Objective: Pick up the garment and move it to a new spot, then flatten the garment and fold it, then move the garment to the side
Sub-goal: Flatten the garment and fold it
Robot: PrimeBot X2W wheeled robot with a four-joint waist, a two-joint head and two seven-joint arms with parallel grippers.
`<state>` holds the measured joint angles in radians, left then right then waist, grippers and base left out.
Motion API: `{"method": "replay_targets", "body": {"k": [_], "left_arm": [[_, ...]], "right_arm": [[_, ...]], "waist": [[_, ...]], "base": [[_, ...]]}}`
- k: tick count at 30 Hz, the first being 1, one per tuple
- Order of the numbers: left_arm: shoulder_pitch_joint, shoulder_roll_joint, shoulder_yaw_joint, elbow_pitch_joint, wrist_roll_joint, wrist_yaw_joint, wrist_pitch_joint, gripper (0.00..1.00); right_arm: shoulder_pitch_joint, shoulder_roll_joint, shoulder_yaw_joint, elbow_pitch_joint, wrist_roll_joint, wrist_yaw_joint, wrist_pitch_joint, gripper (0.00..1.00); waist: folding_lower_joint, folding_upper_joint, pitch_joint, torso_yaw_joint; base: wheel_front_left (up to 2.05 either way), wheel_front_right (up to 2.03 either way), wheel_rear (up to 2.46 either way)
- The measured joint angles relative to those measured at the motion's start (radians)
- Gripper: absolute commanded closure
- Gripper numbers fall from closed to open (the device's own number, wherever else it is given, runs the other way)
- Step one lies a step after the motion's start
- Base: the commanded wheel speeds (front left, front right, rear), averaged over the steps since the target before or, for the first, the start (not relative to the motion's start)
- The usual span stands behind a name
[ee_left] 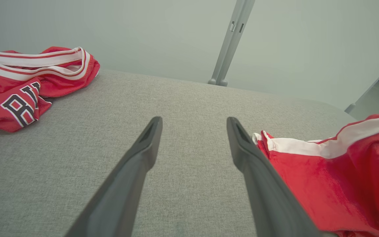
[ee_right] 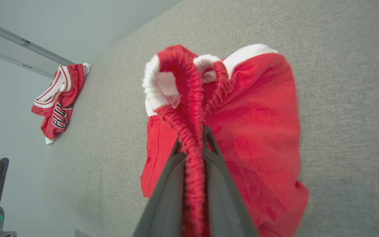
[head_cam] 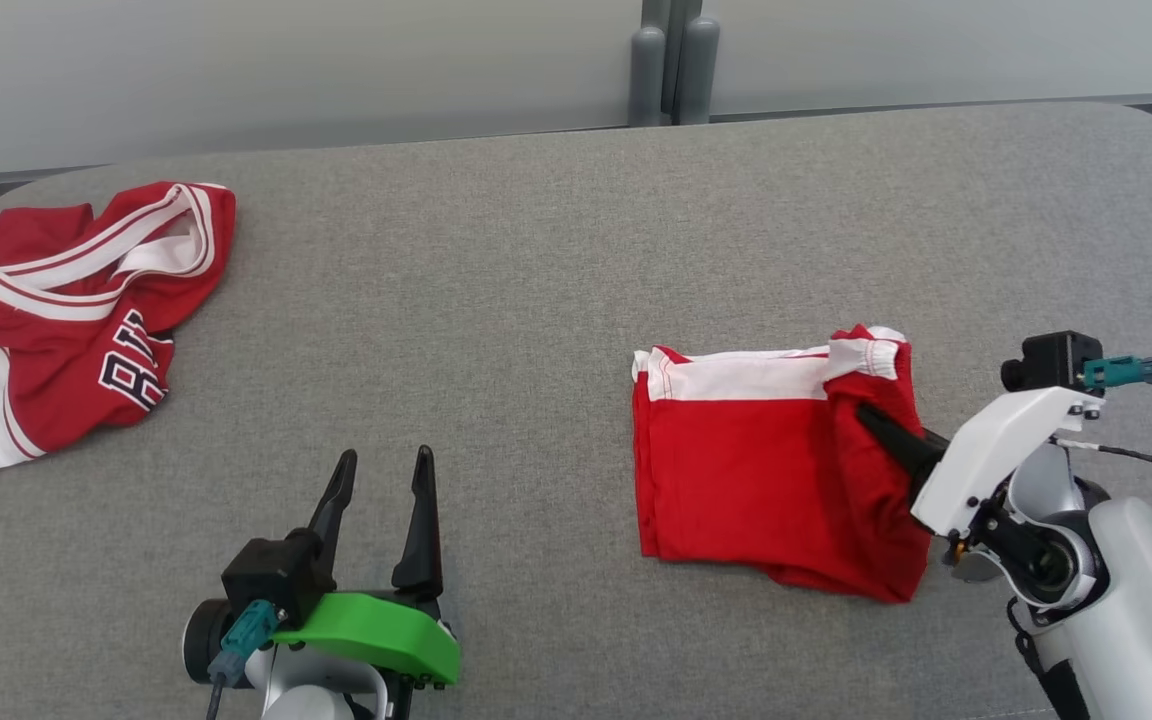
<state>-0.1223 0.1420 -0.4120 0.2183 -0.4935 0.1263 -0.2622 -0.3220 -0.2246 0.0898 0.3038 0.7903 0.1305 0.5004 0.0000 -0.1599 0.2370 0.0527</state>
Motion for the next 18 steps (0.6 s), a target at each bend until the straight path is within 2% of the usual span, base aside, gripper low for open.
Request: {"method": "replay_targets", "body": {"k": [9,18], "left_arm": [[0.002,-0.012,-0.015,0.004,-0.006,-0.005,0.001,0.0],[-0.01,-0.023,-0.023,0.008,-0.006,-0.012,0.001,0.0]], "right_arm": [[-0.036,0.114,0.039,0.089,-0.097,0.0,-0.007,1.0],[-0.114,0.145,0.05,0.262,-0.195,0.0,-0.068,1.0]], "waist": [[0.0,0.0,-0.012,0.048],[0.0,0.0,-0.003,0.104]], "base": [[0.0,0.0,0.0],[0.0,0.0,0.0]]}}
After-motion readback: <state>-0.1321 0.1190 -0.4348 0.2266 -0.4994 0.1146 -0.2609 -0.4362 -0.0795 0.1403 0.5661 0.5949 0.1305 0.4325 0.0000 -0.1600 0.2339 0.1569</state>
